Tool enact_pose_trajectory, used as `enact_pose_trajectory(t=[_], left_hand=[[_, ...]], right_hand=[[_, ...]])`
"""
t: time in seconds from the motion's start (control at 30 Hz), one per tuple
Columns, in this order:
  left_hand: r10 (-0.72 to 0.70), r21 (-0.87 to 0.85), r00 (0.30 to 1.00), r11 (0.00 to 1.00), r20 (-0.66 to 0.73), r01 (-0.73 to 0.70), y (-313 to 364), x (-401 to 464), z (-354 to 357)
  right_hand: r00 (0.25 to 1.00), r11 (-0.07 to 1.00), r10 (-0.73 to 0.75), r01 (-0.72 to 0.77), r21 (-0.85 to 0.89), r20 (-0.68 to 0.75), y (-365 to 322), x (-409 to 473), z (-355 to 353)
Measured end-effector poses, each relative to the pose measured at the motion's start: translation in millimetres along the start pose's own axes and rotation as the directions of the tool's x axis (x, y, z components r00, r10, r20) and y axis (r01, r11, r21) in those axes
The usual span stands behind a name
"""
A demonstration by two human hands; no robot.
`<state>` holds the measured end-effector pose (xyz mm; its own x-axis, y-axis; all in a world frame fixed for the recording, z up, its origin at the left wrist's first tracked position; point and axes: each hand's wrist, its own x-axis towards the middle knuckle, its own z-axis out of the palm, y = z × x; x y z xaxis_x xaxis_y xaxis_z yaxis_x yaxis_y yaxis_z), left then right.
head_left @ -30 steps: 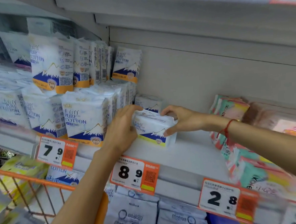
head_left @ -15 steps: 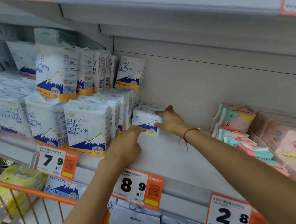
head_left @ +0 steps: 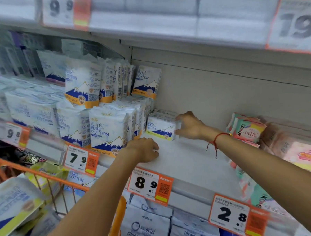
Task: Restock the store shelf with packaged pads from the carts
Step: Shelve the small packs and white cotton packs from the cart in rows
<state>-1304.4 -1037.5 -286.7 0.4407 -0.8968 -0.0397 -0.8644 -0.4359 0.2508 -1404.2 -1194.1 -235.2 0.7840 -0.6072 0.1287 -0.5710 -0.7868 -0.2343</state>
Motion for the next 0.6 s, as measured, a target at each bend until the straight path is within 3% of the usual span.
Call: enact_pose_trajectory(t=[0.2, 0.3, 0.4, 0.53, 0.6], left_hand=[[-0.022, -0.096, 0.963, 0.995, -0.268, -0.004, 7, -72, -29], [-0.151, -0.199, 0.898, 0.977, -0.414, 0.073, -2, -125, -42], [-0.28, -0.25, 0.825, 0.952, -0.491, 0.175, -12, -181, -42], [-0.335, -0.123, 0.775, 0.939, -0.535, 0.321, -36, -239, -19], [-0.372, -0.044, 0.717, 0.901, -0.589, 0.432, -51, -262, -6]], right_hand=[[0.992, 0.96, -0.129, 0.127, 0.25, -0.007, -50, -66, -3], [0.981, 0.903, -0.194, 0.176, 0.392, 0.007, -83, -102, 18], [0.951, 0.863, -0.31, 0.286, 0.417, -0.01, -115, -138, 48], [0.87, 0.792, -0.488, 0.411, 0.451, 0.064, -154, -179, 84], [0.838, 0.769, -0.537, 0.439, 0.465, 0.096, -166, -191, 96]])
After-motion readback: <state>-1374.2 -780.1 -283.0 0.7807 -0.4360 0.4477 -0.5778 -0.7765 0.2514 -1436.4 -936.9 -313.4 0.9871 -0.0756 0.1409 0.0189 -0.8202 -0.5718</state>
